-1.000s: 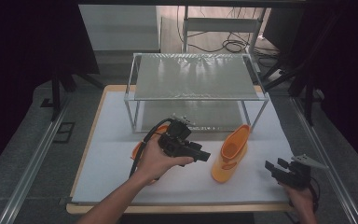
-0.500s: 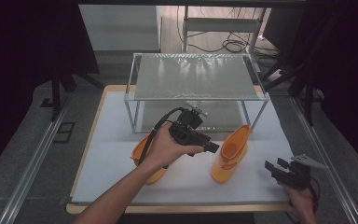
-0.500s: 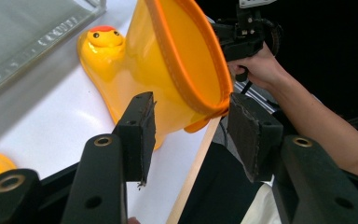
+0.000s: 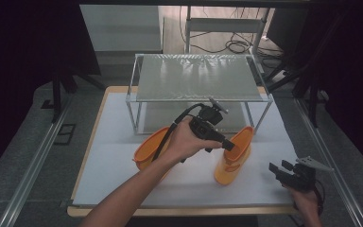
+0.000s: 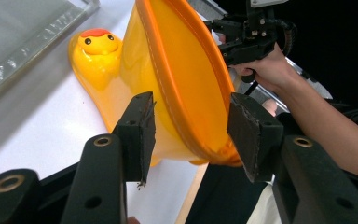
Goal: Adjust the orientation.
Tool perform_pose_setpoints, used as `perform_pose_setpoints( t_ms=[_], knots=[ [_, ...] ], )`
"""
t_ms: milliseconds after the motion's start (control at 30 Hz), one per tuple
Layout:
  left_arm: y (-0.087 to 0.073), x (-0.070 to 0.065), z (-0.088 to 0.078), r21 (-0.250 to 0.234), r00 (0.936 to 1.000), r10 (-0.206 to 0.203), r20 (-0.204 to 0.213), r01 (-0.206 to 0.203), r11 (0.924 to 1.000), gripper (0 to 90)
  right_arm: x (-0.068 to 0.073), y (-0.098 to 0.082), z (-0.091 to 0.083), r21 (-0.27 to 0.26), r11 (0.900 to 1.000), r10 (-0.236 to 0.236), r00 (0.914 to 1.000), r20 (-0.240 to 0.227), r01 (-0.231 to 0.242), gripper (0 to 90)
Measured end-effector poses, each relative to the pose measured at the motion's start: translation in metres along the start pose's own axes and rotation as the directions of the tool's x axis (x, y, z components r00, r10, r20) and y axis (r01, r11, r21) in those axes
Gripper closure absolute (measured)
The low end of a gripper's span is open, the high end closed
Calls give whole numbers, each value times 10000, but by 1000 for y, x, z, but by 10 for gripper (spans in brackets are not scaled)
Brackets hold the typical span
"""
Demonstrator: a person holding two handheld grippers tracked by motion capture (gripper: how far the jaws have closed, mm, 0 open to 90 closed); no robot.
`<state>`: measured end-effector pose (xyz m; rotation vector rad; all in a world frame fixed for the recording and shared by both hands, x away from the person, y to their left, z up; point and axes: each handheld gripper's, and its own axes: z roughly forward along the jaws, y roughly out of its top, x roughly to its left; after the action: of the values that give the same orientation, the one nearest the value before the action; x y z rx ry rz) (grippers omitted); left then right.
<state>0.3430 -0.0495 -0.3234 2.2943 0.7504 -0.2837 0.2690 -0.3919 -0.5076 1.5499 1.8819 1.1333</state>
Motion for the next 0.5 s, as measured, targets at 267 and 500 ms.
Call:
perform_pose_setpoints(
  t_ms=[267,500],
  knots=[
    [16,7,16,398,9995,-266,-161,273,9988,519,0,0,0,-36,10000,35,10000,-37,-35,377],
    [22,15,33,744,9972,-500,-560,541,9958,542,-2,-1,1,-25,9999,110,9999,-29,-110,376]
  ],
)
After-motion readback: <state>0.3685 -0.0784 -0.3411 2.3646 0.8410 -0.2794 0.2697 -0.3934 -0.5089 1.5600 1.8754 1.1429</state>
